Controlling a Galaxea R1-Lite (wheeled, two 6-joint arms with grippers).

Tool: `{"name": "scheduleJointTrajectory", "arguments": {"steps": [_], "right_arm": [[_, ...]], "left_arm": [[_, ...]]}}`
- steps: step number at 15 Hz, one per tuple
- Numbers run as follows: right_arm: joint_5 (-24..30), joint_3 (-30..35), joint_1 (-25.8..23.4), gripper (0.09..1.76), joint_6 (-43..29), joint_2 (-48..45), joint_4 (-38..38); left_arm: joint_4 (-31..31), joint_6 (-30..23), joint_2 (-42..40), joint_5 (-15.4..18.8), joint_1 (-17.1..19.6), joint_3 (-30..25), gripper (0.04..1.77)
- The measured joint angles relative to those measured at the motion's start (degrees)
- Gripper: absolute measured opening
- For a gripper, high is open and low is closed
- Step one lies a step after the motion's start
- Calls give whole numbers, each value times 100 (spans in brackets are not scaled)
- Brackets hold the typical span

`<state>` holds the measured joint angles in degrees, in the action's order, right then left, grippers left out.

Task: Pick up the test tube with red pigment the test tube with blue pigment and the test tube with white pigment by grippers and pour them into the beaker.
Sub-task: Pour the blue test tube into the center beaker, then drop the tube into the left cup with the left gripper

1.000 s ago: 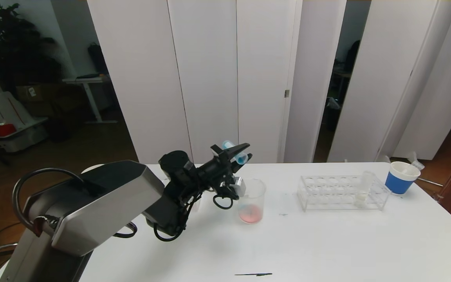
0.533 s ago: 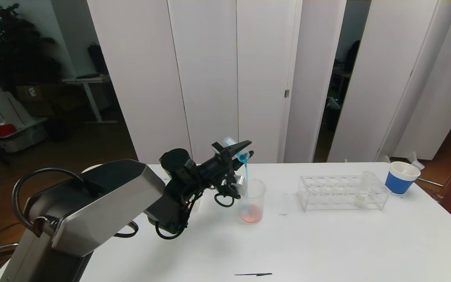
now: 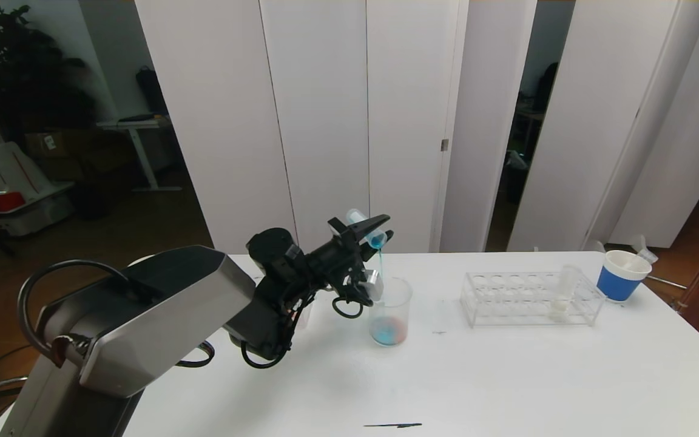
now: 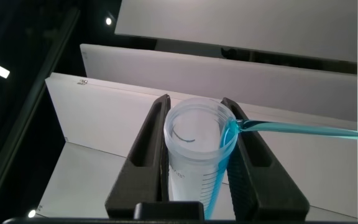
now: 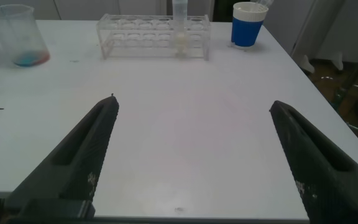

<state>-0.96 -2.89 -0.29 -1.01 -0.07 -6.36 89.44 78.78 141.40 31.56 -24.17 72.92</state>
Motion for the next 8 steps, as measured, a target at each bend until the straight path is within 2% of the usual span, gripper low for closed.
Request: {"name": "scheduleJointTrajectory", "arguments": {"steps": [8], "right_arm": [[0,0,0,174,0,0,-2]], "left_arm": [[0,162,20,33,41,48,60]]}}
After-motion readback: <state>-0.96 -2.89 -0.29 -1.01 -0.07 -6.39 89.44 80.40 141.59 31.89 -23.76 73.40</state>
